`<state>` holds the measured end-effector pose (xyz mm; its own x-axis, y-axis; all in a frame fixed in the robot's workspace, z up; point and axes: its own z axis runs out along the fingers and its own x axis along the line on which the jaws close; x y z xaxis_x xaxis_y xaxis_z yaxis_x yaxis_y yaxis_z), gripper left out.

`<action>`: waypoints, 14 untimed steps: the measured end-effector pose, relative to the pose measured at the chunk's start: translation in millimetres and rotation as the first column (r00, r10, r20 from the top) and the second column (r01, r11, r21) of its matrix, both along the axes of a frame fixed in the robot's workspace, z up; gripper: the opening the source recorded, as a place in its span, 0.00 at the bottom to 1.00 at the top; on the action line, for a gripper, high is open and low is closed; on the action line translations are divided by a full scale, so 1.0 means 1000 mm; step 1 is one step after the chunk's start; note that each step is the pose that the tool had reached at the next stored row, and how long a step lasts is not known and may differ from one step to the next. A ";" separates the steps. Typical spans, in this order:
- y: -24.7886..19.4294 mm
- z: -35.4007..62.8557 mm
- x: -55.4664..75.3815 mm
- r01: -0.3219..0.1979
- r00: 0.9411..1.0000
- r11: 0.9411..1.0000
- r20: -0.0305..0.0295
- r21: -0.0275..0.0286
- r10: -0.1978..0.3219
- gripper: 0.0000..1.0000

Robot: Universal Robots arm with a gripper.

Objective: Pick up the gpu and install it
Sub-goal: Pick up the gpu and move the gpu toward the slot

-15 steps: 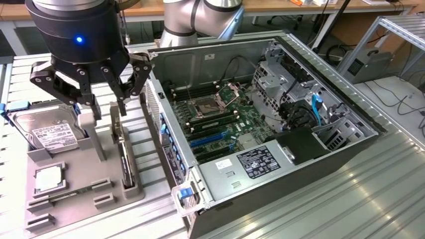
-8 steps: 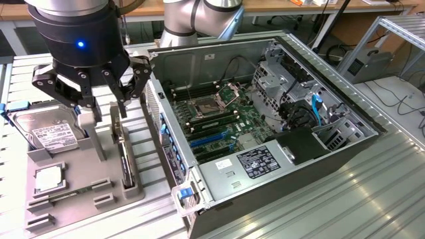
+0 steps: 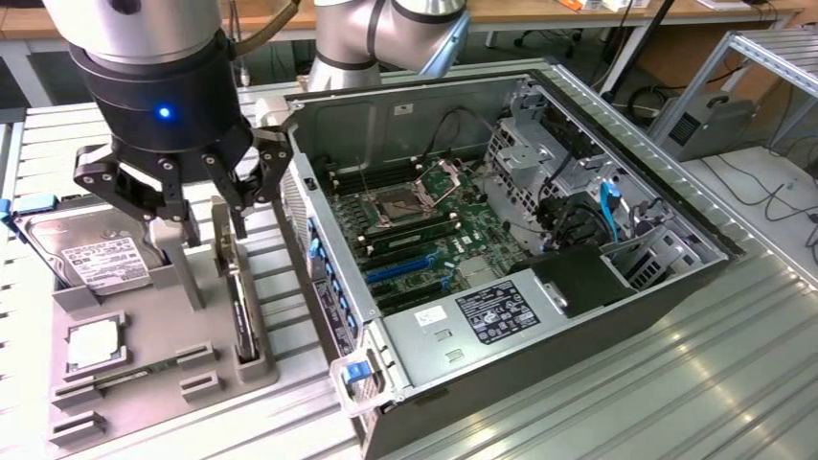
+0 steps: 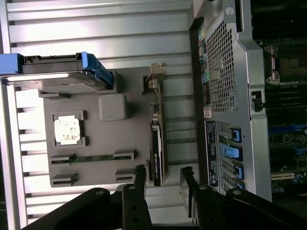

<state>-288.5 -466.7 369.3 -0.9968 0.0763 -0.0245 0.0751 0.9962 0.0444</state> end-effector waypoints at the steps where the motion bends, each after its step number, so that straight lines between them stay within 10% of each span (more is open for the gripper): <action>1: 0.0000 -0.0020 0.000 0.000 1.000 1.000 0.000 0.000 0.000 0.42; 14: 0.0002 -0.0280 0.000 0.000 1.000 1.000 0.000 0.000 0.000 0.42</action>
<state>-288.5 -466.5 341.2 -0.9968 0.0763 -0.0244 0.0751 0.9962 0.0443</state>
